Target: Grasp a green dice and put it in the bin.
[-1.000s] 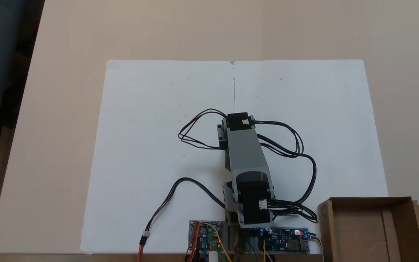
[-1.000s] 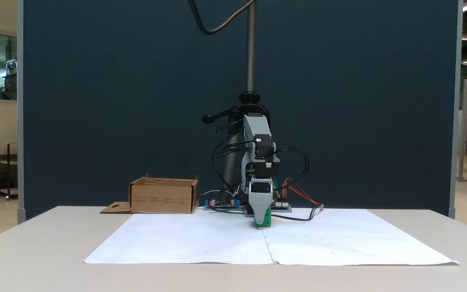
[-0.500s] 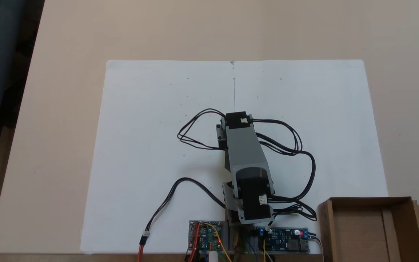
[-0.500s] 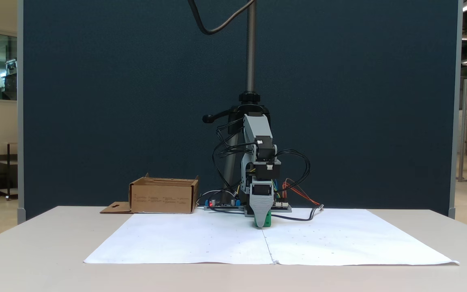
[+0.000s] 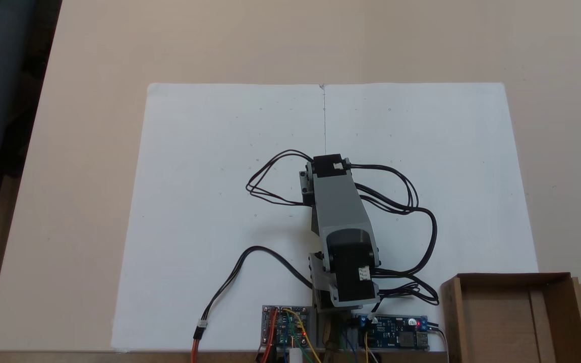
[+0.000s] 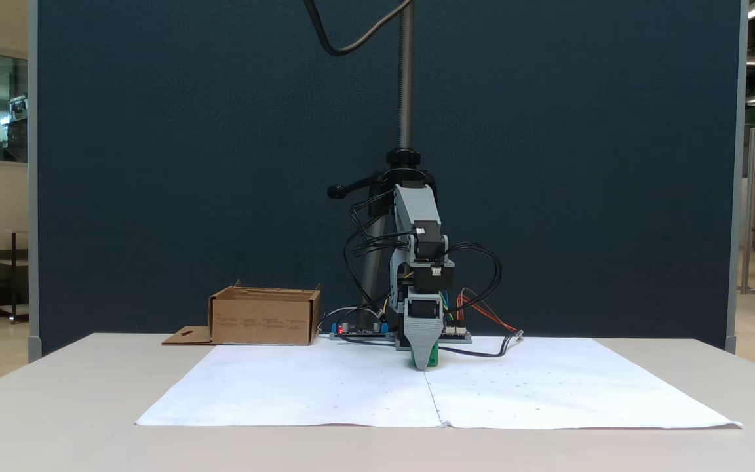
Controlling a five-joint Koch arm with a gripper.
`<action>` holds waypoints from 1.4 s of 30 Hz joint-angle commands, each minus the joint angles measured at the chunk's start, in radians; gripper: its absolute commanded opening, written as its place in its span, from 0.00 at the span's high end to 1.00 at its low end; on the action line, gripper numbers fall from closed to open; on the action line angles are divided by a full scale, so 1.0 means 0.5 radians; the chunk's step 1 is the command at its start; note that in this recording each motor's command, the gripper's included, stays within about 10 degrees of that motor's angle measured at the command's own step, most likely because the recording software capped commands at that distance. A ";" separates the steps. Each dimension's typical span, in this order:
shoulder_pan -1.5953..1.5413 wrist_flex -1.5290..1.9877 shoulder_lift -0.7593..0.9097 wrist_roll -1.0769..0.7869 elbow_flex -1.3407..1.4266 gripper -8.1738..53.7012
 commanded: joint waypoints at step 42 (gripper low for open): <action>0.110 -0.021 0.012 0.104 -0.046 0.67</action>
